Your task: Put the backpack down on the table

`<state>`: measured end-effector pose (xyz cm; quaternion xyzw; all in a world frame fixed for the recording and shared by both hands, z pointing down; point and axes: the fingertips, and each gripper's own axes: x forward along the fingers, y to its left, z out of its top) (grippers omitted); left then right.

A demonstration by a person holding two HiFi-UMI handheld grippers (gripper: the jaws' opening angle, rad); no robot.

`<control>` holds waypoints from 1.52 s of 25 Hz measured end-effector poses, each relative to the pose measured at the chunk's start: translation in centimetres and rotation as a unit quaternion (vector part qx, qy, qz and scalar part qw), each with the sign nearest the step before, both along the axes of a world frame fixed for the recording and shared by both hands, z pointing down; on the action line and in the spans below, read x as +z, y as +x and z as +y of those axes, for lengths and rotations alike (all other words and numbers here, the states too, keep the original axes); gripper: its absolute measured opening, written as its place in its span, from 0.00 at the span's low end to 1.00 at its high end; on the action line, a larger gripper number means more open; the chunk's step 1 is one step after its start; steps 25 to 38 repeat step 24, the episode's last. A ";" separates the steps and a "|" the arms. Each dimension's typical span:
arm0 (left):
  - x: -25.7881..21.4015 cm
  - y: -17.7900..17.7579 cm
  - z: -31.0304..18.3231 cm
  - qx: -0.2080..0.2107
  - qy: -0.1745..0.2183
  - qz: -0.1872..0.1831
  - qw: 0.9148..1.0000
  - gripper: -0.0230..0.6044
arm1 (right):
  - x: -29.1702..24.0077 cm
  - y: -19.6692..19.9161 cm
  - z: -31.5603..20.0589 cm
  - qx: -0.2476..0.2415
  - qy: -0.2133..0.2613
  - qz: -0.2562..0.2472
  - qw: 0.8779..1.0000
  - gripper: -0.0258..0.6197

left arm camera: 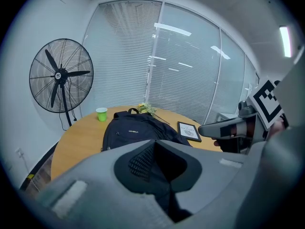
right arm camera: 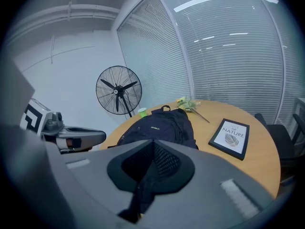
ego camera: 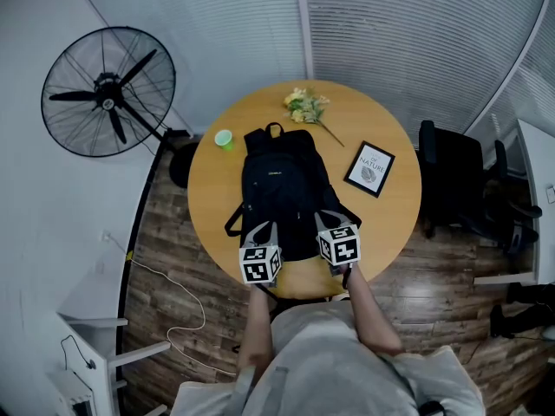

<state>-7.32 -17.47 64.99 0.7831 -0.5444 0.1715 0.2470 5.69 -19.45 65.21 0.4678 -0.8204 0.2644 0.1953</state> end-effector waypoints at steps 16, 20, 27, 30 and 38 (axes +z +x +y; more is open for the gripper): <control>-0.5 0.3 0.1 0.003 0.004 -0.003 1.000 0.04 | 0.0 0.4 0.4 -0.005 0.000 0.001 1.000 0.04; -0.6 0.3 0.2 0.003 0.005 -0.003 1.000 0.04 | -0.2 0.3 0.5 -0.005 0.000 0.000 1.000 0.04; -0.7 0.4 0.5 0.004 0.005 -0.002 1.000 0.04 | -0.3 0.3 0.8 -0.005 0.000 -0.001 1.000 0.04; -0.7 0.4 0.5 0.004 0.005 -0.002 1.000 0.04 | -0.3 0.3 0.8 -0.005 0.000 -0.001 1.000 0.04; -0.7 0.4 0.5 0.004 0.005 -0.002 1.000 0.04 | -0.3 0.3 0.8 -0.005 0.000 -0.001 1.000 0.04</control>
